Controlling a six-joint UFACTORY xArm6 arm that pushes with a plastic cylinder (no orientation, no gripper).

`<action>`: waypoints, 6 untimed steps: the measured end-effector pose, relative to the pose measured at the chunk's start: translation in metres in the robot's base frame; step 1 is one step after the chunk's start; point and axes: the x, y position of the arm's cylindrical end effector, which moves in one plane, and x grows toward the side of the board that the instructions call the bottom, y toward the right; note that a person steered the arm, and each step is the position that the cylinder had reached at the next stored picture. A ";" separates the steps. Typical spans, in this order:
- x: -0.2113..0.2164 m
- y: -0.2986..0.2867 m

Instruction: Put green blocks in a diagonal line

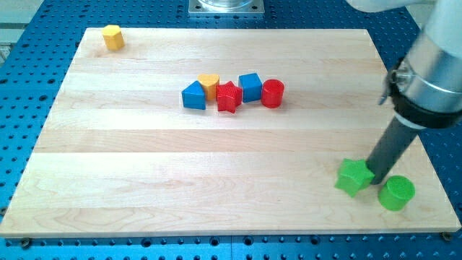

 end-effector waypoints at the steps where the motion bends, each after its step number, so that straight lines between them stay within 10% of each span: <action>1: 0.005 -0.021; 5: 0.061 -0.101; 6: 0.016 -0.111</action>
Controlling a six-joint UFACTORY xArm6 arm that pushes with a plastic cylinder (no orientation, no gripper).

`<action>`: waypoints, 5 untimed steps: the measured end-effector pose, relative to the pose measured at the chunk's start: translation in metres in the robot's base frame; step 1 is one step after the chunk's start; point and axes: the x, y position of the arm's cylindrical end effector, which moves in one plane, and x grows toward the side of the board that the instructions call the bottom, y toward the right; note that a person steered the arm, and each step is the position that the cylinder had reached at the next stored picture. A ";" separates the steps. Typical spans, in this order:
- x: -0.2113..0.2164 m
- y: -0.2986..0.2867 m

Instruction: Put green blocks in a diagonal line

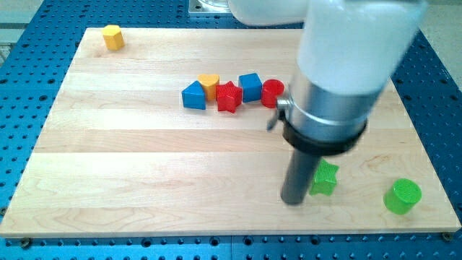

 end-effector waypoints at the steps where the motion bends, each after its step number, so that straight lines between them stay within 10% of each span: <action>1: -0.044 -0.007; 3: 0.016 -0.029; 5: -0.014 0.118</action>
